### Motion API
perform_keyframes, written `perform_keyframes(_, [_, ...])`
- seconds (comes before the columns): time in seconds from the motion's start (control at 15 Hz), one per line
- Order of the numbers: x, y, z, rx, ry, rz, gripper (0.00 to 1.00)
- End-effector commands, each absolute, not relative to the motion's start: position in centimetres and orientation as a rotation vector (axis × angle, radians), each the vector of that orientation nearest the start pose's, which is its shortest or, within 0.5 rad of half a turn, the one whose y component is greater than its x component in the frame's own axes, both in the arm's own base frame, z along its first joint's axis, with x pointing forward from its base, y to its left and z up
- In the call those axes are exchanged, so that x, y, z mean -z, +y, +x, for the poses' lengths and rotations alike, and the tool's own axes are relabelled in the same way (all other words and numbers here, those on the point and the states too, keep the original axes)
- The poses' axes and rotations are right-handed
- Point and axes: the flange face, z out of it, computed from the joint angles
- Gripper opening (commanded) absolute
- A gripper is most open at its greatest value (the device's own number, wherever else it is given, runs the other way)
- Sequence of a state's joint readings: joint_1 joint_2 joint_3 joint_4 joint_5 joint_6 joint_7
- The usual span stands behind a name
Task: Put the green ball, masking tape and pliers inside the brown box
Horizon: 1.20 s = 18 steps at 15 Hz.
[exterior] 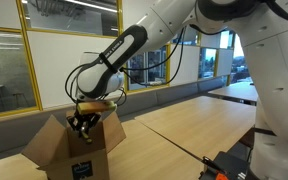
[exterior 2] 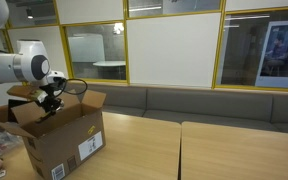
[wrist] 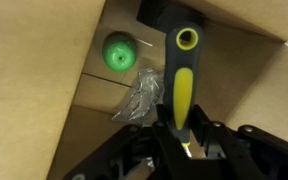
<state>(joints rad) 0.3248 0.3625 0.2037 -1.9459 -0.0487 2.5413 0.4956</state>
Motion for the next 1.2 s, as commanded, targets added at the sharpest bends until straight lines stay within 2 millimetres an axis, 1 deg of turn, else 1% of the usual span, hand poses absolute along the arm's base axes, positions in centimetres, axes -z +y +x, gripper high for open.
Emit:
perform_keyframes(0.0, [-29.7,32.8,56.6,0.231,-0.082,-2.937,0.18])
perform_keyframes(0.07, [-28.4,33.0,56.4,0.196,-0.078,-2.937,0.18])
perform_keyframes(0.13, [-27.2,33.1,56.6,0.161,-0.086,-2.941,0.19])
perform_keyframes(0.2, [-26.3,33.4,56.2,0.128,-0.114,-2.946,0.54])
perform_keyframes(0.27, [-25.5,33.5,56.3,0.112,-0.130,-2.957,0.56])
perform_keyframes(0.33, [-24.8,33.6,56.3,0.100,-0.140,-2.965,0.62])
perform_keyframes(0.47, [-23.6,33.5,56.3,0.080,-0.147,-2.984,0.77])
perform_keyframes(0.67, [-22.2,33.1,56.1,0.052,-0.155,-3.018,0.99])
perform_keyframes(0.87, [-21.0,32.0,55.6,0.033,-0.174,-3.078,1.00])
perform_keyframes(1.0, [-20.3,30.9,55.3,0.020,-0.194,-3.125,1.00])
perform_keyframes(1.13, [-20.0,29.6,55.1,0.012,-0.217,-3.175,1.00])
